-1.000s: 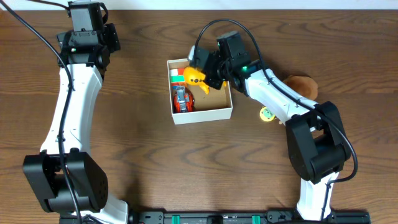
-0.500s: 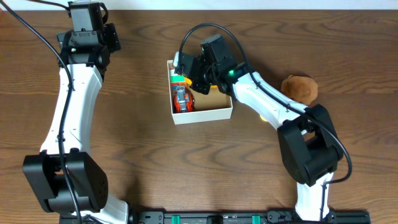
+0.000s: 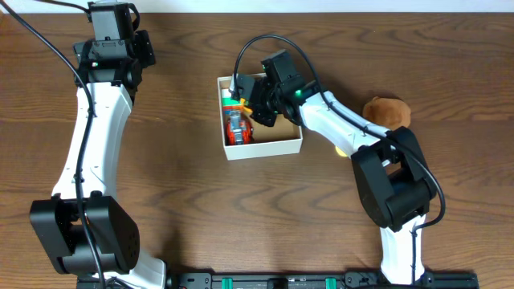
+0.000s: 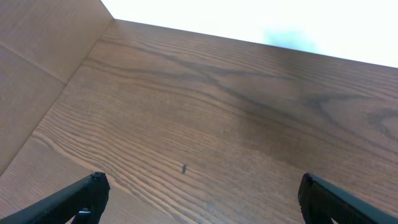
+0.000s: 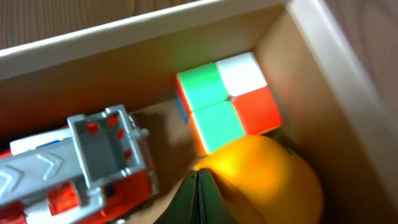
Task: Pack container
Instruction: 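Lower the orange toy into the box beside the cube and truck, then open the right gripper and move it right over the rattle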
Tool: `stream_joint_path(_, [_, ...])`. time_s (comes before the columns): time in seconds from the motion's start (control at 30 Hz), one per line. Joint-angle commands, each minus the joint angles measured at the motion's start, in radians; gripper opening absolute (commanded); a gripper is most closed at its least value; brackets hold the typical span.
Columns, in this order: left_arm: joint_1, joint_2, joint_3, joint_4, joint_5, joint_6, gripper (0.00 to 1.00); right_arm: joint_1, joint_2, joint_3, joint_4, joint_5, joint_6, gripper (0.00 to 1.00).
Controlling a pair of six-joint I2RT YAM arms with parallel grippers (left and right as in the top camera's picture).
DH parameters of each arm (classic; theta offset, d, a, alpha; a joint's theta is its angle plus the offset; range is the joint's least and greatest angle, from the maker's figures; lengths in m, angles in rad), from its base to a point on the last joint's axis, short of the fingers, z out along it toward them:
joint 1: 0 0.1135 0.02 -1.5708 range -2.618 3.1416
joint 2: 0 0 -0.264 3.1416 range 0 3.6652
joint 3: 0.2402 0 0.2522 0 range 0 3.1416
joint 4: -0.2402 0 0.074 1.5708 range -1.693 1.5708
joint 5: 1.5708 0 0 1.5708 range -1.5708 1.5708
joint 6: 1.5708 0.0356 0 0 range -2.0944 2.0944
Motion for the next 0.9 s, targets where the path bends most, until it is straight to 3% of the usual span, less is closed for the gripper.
stream_joint_path(0.0, [0.0, -0.018, 0.018, -0.003, -0.008, -0.005, 0.98, -0.043, 0.032, 0.006, -0.037, 0.048, 0.017, 0.01])
stream_joint_path(0.43, [0.0, -0.018, 0.018, -0.003, -0.008, -0.005, 0.98, -0.011, 0.032, 0.057, 0.119, 0.017, 0.017, 0.01])
stream_joint_path(0.6, [0.0, -0.018, 0.018, -0.003, -0.008, -0.005, 0.98, 0.005, 0.026, 0.137, 0.117, 0.018, 0.033, 0.37])
stream_joint_path(0.7, [0.0, -0.018, 0.018, -0.003, -0.008, -0.005, 0.98, 0.0, 0.003, 0.184, 0.076, 0.047, 0.055, 0.48])
stream_joint_path(0.87, [0.0, -0.018, 0.018, -0.003, -0.008, -0.005, 0.98, -0.035, -0.09, 0.256, -0.144, 0.285, 0.077, 0.75])
